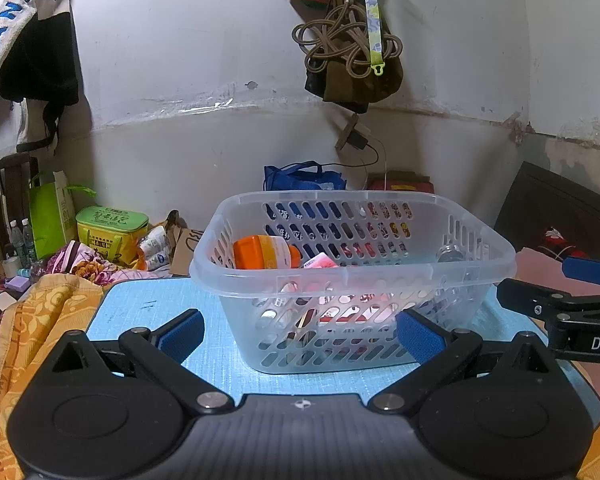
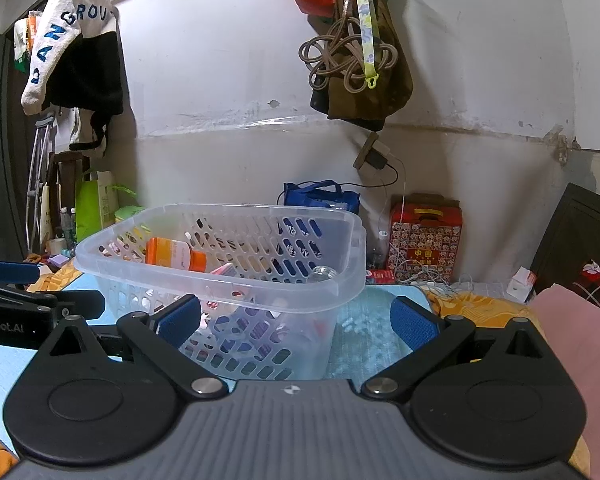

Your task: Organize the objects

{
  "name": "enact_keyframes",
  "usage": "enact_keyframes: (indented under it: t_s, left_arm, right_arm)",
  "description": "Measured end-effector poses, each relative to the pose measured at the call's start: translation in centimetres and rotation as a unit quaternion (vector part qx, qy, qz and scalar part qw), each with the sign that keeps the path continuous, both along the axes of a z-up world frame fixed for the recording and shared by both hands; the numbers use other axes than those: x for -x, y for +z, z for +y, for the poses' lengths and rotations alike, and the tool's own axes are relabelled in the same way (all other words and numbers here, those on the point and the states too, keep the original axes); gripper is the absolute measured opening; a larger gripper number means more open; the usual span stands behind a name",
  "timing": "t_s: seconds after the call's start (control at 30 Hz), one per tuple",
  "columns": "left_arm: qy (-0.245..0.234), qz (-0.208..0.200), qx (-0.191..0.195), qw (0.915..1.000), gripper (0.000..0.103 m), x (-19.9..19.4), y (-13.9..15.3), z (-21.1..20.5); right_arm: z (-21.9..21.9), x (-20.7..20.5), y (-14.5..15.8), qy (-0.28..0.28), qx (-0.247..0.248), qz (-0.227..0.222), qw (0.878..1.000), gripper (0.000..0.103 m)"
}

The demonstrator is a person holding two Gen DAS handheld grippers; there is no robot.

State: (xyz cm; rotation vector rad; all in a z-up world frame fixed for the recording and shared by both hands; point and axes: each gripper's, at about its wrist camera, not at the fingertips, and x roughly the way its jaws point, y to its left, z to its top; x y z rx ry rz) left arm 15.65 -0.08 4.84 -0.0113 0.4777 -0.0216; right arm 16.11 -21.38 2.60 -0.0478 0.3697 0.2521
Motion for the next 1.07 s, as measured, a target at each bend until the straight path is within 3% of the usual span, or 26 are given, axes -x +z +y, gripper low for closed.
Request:
enact_keyframes:
  t_s: [1.07]
  left_arm:
    - [-0.015, 0.008, 0.001, 0.9999, 0.103, -0.04, -0.68, -0.52]
  right_arm:
    - [-0.05, 0.02, 0.00, 0.000, 0.002, 0.000, 1.000, 0.103]
